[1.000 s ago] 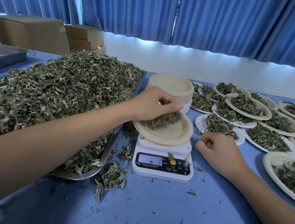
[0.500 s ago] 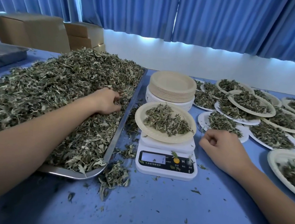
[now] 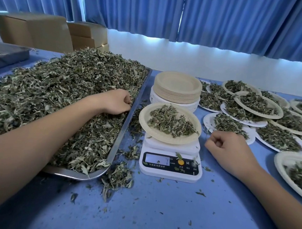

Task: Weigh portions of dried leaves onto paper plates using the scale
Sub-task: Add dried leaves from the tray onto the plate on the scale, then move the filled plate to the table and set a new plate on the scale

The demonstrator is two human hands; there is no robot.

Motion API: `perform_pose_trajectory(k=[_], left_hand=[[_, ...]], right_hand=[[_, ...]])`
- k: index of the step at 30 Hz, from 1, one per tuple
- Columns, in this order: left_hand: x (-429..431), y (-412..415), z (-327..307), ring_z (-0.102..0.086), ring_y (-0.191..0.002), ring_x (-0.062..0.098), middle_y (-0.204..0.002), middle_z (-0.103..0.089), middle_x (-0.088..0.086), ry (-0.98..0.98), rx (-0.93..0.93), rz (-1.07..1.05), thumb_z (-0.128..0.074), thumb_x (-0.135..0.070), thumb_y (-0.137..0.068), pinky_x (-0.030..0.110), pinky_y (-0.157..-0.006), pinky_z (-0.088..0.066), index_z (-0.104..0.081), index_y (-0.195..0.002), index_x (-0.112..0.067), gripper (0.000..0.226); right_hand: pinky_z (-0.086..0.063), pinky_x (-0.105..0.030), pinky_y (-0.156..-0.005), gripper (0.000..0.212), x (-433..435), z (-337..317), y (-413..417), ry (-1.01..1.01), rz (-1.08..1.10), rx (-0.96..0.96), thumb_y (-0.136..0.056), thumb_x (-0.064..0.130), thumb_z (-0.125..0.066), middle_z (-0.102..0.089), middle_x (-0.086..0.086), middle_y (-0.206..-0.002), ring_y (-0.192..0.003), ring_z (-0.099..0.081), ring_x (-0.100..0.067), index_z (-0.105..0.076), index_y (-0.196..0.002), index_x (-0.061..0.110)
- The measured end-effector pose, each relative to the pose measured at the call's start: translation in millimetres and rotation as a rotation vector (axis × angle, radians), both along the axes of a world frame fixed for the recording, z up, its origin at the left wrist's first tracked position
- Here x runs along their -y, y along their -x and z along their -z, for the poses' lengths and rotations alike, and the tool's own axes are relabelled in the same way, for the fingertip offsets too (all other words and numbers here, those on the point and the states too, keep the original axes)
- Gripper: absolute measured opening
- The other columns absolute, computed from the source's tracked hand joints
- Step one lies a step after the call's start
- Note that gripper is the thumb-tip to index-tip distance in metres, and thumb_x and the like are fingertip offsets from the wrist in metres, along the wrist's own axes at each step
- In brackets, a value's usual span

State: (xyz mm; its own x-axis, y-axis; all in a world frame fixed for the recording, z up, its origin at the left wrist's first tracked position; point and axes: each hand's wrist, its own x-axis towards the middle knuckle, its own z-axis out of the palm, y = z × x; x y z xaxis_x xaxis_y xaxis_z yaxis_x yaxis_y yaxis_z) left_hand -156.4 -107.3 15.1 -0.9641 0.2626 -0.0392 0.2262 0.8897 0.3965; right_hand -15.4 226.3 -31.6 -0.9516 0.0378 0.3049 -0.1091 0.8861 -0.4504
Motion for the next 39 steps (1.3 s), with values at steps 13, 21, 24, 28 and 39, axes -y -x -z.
perform_pose_trajectory(k=[13,21,24,28,39], left_hand=[[-38,-34,2,-0.059,-0.063,0.007,-0.067,-0.06,-0.013,-0.259,-0.354,0.035,-0.059,-0.04,-0.096,0.029,-0.06,-0.046,-0.067,-0.091,-0.027,0.016],[-47,-44,2,-0.064,-0.064,0.008,-0.063,-0.065,-0.011,-0.228,-0.369,0.097,-0.069,-0.033,-0.09,0.035,-0.07,-0.058,-0.075,-0.093,-0.024,0.011],[-52,-47,4,-0.054,-0.05,0.0,-0.055,-0.061,-0.01,-0.272,-0.382,0.129,-0.07,-0.032,-0.09,0.028,-0.062,-0.054,-0.075,-0.095,-0.023,0.011],[-66,-52,2,-0.048,-0.046,0.001,-0.049,-0.056,-0.01,-0.399,-0.34,0.172,-0.073,-0.027,-0.089,0.008,-0.052,-0.037,-0.073,-0.091,-0.032,0.006],[-210,-61,-15,-0.044,-0.042,0.006,-0.047,-0.054,-0.012,-0.853,0.114,0.111,-0.064,-0.01,-0.093,0.019,-0.039,-0.033,-0.074,-0.117,-0.015,0.026]], right_hand=[[-0.041,-0.033,-0.047,0.036,12,-6,-5,0.576,-0.088,-0.094,-0.1,0.045,-0.061,-0.064,-0.012,-0.063,-0.041,-0.047,-0.016,-0.064,-0.084,0.013],[-0.043,-0.03,-0.059,0.028,24,-5,-6,0.625,-0.09,-0.067,-0.092,0.034,-0.074,-0.065,-0.004,-0.063,-0.044,-0.052,-0.006,-0.058,-0.115,0.029],[-0.043,-0.024,-0.047,0.031,25,-9,-5,0.689,-0.054,-0.049,-0.091,0.028,-0.077,-0.058,0.001,-0.054,-0.041,-0.05,-0.013,-0.056,-0.114,0.029],[-0.04,-0.027,-0.048,0.034,13,-17,0,0.704,0.075,-0.045,-0.088,0.021,-0.079,-0.055,0.0,-0.057,-0.045,-0.049,-0.013,-0.058,-0.114,0.025],[-0.044,-0.023,-0.042,0.016,-98,-79,-39,0.61,0.346,-0.168,-0.092,0.012,-0.066,-0.067,-0.006,-0.069,-0.039,-0.057,-0.01,-0.071,-0.108,0.016]])
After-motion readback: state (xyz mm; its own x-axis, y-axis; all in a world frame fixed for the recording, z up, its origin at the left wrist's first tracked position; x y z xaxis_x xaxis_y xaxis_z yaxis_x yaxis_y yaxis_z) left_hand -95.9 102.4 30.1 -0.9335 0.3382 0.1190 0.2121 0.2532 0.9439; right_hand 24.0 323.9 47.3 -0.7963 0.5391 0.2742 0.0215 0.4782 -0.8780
